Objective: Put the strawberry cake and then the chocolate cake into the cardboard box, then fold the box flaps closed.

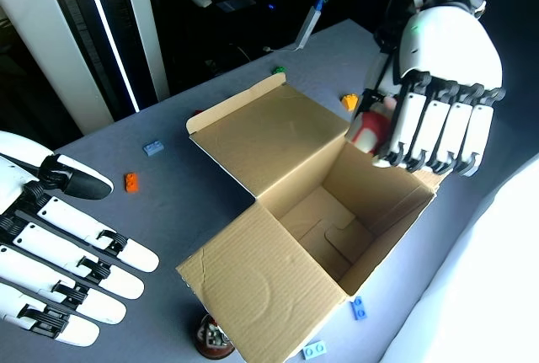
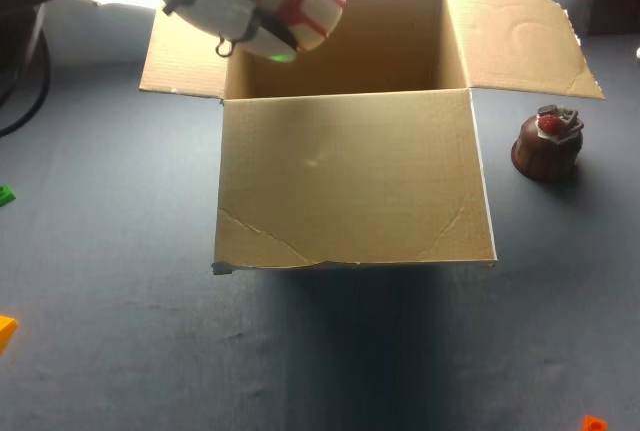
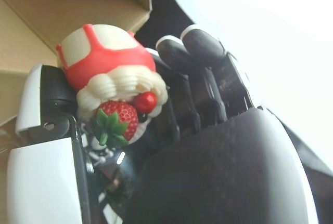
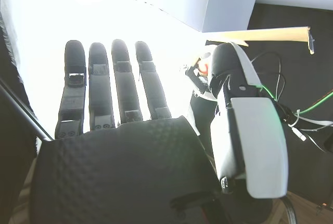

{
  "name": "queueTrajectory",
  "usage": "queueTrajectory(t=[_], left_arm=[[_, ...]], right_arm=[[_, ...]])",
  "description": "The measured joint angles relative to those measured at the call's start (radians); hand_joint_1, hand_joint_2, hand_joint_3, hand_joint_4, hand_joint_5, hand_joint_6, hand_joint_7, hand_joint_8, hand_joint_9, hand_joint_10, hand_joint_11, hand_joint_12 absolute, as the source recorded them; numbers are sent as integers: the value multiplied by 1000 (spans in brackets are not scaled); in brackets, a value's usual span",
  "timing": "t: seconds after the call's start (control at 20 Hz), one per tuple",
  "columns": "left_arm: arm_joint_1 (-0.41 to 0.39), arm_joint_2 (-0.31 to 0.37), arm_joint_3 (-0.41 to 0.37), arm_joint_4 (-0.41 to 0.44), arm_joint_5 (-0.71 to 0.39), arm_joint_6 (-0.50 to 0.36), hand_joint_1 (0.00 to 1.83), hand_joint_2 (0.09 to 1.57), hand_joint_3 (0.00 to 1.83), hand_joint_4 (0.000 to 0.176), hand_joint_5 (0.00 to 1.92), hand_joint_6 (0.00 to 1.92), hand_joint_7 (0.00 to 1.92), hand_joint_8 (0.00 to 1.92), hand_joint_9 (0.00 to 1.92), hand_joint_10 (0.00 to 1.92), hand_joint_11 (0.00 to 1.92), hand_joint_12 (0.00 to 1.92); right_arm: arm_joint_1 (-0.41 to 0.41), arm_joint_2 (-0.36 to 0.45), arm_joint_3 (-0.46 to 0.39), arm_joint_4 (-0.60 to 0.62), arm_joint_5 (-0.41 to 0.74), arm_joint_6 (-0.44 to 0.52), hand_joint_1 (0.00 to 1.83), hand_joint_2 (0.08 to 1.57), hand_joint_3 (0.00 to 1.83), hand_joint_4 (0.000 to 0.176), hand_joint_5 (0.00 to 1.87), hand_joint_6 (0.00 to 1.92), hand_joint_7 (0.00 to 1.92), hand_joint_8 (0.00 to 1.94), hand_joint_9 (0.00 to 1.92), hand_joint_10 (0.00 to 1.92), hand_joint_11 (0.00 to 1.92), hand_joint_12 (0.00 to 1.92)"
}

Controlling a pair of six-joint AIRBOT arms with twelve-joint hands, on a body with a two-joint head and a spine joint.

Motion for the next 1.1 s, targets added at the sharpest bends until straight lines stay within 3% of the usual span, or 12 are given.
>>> queueTrajectory(t=[0.5, 0.6, 0.65, 0.75, 0.8, 0.95, 1.0, 1.1], left_arm=[[42, -85, 83, -64, -35, 111, 1113, 1297, 0, 0, 692, 1388, 607, 1655, 436, 1669, 378, 1833], [55, -97, 99, -78, -36, 130, 1105, 1302, 1, 11, 664, 1426, 614, 1637, 432, 1597, 349, 1810], [62, -103, 105, -83, -38, 134, 1057, 1259, 0, 0, 709, 1397, 439, 1544, 430, 1559, 338, 1792], [72, -109, 108, -89, -35, 146, 1018, 1239, 0, 0, 731, 1366, 393, 1413, 406, 1507, 301, 1821], [74, -111, 108, -91, -35, 152, 1064, 1137, 0, 0, 503, 1049, 429, 1181, 400, 1418, 266, 1806], [78, -121, 109, -93, -38, 159, 942, 1136, 0, 0, 504, 365, 651, 424, 496, 1037, 309, 1647], [82, -124, 109, -98, -42, 159, 848, 1120, 0, 0, 467, 203, 660, 221, 525, 881, 300, 1548], [91, -126, 109, -90, -42, 161, 794, 1055, 0, 5, 423, 40, 614, 34, 576, 623, 296, 1401]], right_arm=[[0, 0, 0, 0, 1, 0, 205, 1261, 0, 0, 214, 4, 186, 1, 195, 3, 0, 555], [8, -2, 0, 1, 2, 0, 199, 1263, 0, 0, 226, 8, 192, 4, 193, 2, 0, 539], [8, -2, 0, -1, 5, 0, 197, 1262, 0, 0, 232, 11, 198, 6, 194, 3, 0, 542], [11, -4, 0, -1, 3, 0, 227, 1264, 0, 0, 238, 12, 194, 3, 190, 1, 0, 543], [12, -4, 0, -1, 5, 0, 232, 1264, 0, 0, 240, 13, 192, 2, 187, 0, 0, 545], [12, -5, 0, 0, 4, 0, 207, 1266, 1, 0, 232, 7, 184, 2, 190, 2, 0, 565], [12, -6, 0, 0, 6, 0, 232, 1257, 0, 0, 248, 12, 198, 5, 196, 4, 0, 593], [13, -8, 0, 0, 5, 0, 221, 1259, 0, 0, 242, 7, 196, 2, 191, 2, 0, 595]])
